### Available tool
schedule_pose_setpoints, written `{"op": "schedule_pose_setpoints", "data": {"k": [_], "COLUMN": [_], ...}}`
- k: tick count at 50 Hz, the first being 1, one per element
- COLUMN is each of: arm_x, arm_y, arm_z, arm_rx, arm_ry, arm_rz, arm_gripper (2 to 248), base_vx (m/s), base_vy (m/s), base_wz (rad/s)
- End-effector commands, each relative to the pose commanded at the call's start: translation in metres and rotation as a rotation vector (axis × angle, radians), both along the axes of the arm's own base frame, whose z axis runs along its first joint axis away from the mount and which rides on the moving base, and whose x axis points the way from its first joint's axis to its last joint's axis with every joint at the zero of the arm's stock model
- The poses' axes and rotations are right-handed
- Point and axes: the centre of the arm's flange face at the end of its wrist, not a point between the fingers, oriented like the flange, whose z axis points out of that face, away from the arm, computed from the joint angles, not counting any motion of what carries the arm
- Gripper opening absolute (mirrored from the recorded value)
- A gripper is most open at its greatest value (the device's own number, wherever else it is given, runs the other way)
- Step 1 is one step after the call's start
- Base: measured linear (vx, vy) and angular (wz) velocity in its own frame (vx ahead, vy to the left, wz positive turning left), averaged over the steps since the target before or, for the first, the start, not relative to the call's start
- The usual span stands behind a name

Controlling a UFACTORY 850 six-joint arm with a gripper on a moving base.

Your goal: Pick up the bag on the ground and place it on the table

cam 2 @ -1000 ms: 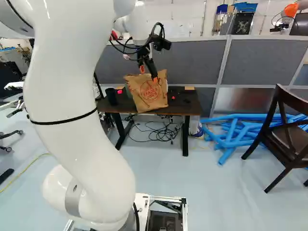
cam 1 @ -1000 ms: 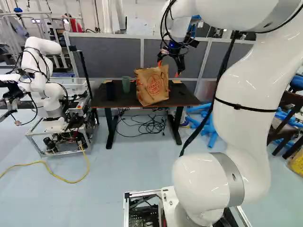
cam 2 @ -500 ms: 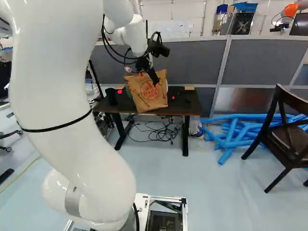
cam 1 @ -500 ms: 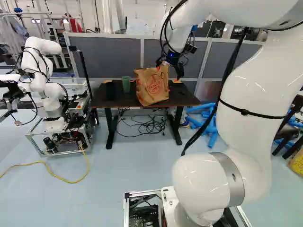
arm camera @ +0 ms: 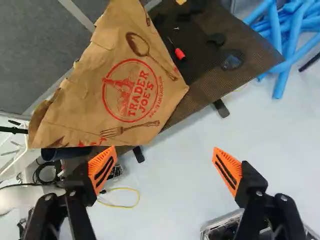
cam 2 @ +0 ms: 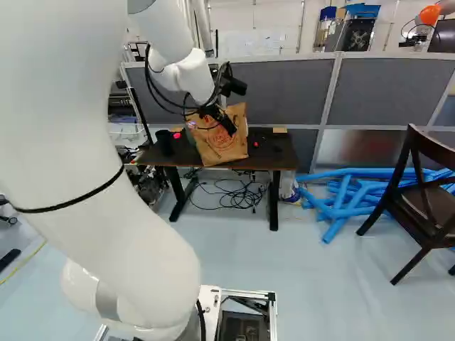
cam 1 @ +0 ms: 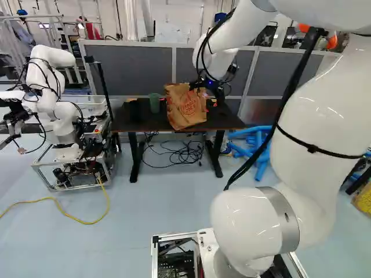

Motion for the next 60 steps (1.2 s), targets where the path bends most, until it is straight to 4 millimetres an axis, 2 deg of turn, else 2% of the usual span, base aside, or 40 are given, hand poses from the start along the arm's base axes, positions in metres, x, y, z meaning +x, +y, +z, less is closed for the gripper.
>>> {"op": "schedule_pose_setpoints", "data": {"k": [31, 60], "arm_x": [-0.073, -0.137], "arm_y": [0.008, 0.013], "arm_z": [-0.072, -0.12], "arm_rx": [-0.158, -0.288], "arm_ry": [-0.21, -0.36], "arm_rz": [0.153, 0.248], "arm_gripper": [247, 247], "base_vx": [0.0, 0.0], "base_vy": [0.0, 0.0], "base_wz": [0.0, 0.0]}}
